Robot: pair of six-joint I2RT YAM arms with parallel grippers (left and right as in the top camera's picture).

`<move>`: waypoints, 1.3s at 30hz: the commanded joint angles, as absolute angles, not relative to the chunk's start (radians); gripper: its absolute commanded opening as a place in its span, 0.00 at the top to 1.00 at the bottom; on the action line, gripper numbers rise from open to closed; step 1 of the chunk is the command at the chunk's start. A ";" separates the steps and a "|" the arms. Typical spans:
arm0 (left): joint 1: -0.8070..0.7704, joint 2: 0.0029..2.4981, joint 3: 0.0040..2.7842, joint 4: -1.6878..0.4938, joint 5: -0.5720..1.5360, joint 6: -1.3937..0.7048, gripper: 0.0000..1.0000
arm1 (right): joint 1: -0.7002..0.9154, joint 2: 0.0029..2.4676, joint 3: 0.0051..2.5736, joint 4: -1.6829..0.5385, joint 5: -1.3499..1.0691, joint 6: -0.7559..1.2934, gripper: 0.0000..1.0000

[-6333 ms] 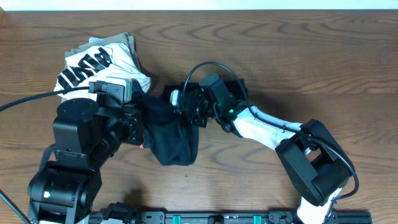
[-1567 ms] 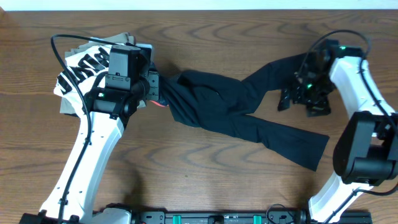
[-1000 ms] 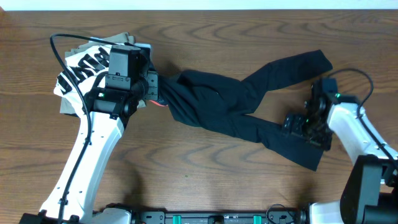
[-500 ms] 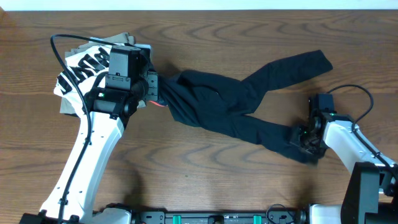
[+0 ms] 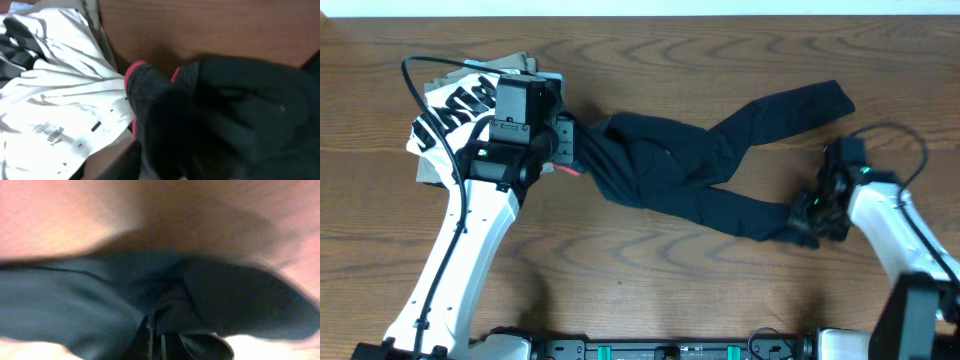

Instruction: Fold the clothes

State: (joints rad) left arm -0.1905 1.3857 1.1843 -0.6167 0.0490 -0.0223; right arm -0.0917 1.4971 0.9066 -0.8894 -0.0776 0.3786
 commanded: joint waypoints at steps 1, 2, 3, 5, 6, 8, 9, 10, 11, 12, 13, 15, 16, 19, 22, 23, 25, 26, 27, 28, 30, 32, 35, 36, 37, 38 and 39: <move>-0.187 1.386 1.198 -0.606 0.043 -0.024 0.55 | -0.139 1.411 1.090 -0.981 -0.096 0.337 0.99; -0.187 1.386 1.198 -0.591 0.043 -0.024 0.52 | -0.155 1.404 1.143 -1.034 -0.098 0.323 0.99; -0.187 1.386 1.198 -0.573 0.043 -0.023 0.51 | -0.167 1.402 1.184 -1.076 -0.100 0.309 0.99; -0.187 1.390 1.198 -0.532 0.044 -0.024 0.50 | -0.186 1.402 1.258 -1.150 -0.102 0.271 0.99; -0.187 1.390 1.198 -0.519 0.044 -0.024 0.50 | -0.192 1.402 1.282 -1.172 -0.101 0.252 0.99; -0.187 1.390 1.198 -0.514 0.044 -0.024 0.50 | -0.208 1.402 1.314 -1.198 -0.096 0.233 0.99; -0.187 1.390 1.198 -0.525 0.044 -0.029 0.50 | -0.223 1.402 1.327 -1.206 -0.072 0.235 0.99; -0.187 1.390 1.198 -0.535 0.044 -0.033 0.50 | -0.231 1.402 1.330 -1.208 -0.065 0.235 0.99; -0.187 1.390 1.198 -0.555 0.044 -0.046 0.50 | -0.246 1.402 1.335 -1.212 -0.063 0.235 0.99; -0.187 1.390 1.198 -0.580 0.045 -0.064 0.50 | -0.263 1.402 1.338 -1.213 -0.064 0.239 0.99; -0.187 1.390 1.198 -0.609 0.055 -0.080 0.50 | -0.281 1.402 1.341 -1.215 -0.064 0.239 0.99; -0.187 1.390 1.198 -0.679 0.123 -0.088 0.50 | -0.316 1.402 1.345 -1.219 -0.065 0.239 0.99; -0.187 1.390 1.198 -0.709 0.165 -0.088 0.50 | -0.332 1.402 1.348 -1.222 -0.064 0.238 0.99; -0.187 1.392 1.198 -0.775 0.264 -0.088 0.50 | -0.373 1.402 1.362 -1.230 -0.055 0.230 0.99; -0.187 1.392 1.197 -0.784 0.273 -0.088 0.49 | -0.432 1.402 1.396 -1.232 -0.045 0.233 0.99; -0.187 1.392 1.197 -0.776 0.273 -0.088 0.50 | -0.459 1.402 1.411 -1.232 -0.045 0.247 0.99; -0.187 1.392 1.197 -0.760 0.273 -0.088 0.49 | -0.500 1.402 1.422 -1.233 -0.074 0.261 0.99; -0.187 1.392 1.197 -0.751 0.273 -0.088 0.49 | -0.514 1.402 1.422 -1.244 -0.089 0.255 0.99; -0.187 1.392 1.197 -0.741 0.273 -0.088 0.49 | -0.524 1.403 1.420 -1.269 -0.089 0.252 0.99; -0.187 1.392 1.197 -0.735 0.273 -0.088 0.49 | -0.525 1.405 1.417 -1.288 -0.075 0.244 0.99; -0.187 1.392 1.197 -0.724 0.273 -0.088 0.49 | -0.525 1.406 1.401 -1.330 0.014 0.232 0.99; -0.187 1.392 1.197 -0.724 0.273 -0.088 0.49 | -0.527 1.406 1.386 -1.342 0.124 0.275 0.99; -0.187 1.392 1.197 -0.731 0.273 -0.088 0.49 | -0.536 1.409 1.380 -1.350 0.196 0.299 0.99; -0.187 1.392 1.197 -0.741 0.274 -0.088 0.49 | -0.542 1.411 1.380 -1.351 0.202 0.299 0.99; -0.187 1.392 1.197 -0.753 0.274 -0.088 0.49 | -0.545 1.412 1.380 -1.351 0.216 0.300 0.98; -0.187 1.392 1.197 -0.765 0.274 -0.088 0.49 | -0.553 1.414 1.380 -1.351 0.248 0.318 0.98; -0.187 1.392 1.197 -0.775 0.274 -0.088 0.48 | -0.560 1.417 1.380 -1.351 0.287 0.347 0.97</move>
